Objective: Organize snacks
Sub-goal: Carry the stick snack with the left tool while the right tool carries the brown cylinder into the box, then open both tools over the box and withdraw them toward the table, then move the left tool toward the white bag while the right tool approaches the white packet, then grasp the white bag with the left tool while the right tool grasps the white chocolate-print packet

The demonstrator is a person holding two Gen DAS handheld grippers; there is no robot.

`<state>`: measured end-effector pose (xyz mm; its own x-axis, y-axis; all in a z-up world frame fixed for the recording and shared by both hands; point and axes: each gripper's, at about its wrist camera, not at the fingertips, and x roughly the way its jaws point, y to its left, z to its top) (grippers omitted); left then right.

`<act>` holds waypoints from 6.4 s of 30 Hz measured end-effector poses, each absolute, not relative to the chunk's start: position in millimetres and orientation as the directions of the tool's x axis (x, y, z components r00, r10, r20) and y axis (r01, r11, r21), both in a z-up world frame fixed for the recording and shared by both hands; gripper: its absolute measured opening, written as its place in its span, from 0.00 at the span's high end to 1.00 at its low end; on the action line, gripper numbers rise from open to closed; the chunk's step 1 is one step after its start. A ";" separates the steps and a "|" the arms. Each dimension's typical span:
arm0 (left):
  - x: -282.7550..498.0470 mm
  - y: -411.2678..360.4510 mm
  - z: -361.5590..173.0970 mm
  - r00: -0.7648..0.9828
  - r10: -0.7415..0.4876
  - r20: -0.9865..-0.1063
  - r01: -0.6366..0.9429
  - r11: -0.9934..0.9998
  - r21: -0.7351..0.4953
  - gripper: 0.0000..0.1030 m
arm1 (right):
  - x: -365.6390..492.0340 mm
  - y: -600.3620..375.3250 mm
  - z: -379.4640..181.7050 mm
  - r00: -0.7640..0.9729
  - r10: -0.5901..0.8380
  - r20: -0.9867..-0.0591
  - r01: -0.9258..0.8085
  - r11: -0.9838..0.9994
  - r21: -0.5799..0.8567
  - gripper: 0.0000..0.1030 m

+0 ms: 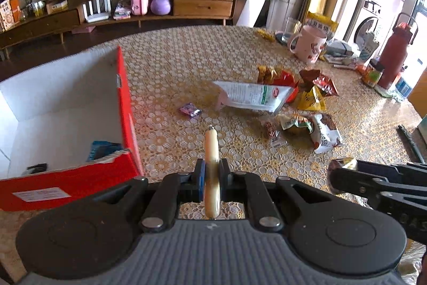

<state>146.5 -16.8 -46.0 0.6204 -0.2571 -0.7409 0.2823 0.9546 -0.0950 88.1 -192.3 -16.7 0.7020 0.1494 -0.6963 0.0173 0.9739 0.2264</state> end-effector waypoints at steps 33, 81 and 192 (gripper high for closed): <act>142.8 123.1 19.9 0.709 -0.064 -0.703 0.058 0.998 -0.031 0.90 | 150.8 -33.8 37.0 0.672 0.380 -0.636 -0.386 0.912 0.137 0.72; 229.0 205.5 -68.6 0.510 0.087 -0.856 -0.096 0.994 0.043 0.68 | 217.6 30.4 -22.1 0.528 0.362 -0.768 -0.457 0.883 0.102 0.56; 325.9 -122.3 -124.0 0.482 -0.112 -0.869 -0.286 0.917 -0.277 0.29 | 203.4 -312.2 -120.6 0.592 0.068 -0.803 0.089 0.985 0.149 0.27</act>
